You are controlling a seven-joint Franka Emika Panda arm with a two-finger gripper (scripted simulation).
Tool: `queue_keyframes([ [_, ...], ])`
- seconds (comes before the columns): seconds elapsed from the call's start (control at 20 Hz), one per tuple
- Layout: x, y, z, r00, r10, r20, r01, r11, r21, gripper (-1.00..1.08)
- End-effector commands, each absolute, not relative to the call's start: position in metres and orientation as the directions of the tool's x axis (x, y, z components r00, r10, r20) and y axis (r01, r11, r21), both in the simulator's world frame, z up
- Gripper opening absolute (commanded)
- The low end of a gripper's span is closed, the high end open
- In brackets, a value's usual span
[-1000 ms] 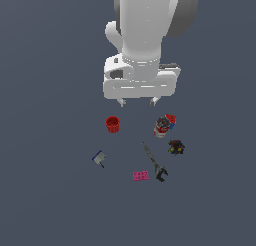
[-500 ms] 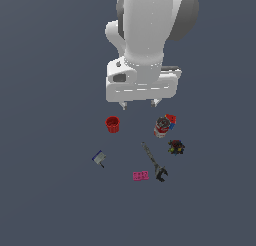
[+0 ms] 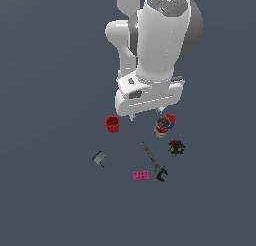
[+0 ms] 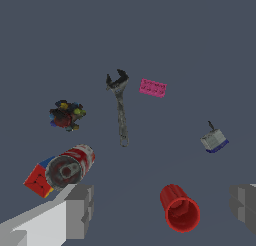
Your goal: Pick up a designated object from a clutter of objects.
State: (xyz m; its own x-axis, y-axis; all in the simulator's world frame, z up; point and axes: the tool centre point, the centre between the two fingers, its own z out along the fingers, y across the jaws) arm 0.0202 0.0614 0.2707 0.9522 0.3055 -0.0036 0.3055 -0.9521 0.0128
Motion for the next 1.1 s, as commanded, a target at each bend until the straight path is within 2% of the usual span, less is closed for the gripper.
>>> queue_keyframes([
  [0.0,0.024,0.071,0.259,0.925,0.38,-0.008,0.38,-0.925,0.019,1.0],
  [0.5,0.034,0.12,0.2,0.717,0.696,-0.026,0.697,-0.717,0.029,1.0],
  [1.05,0.032,0.181,0.134,0.366,0.93,-0.027,0.931,-0.366,0.015,1.0],
])
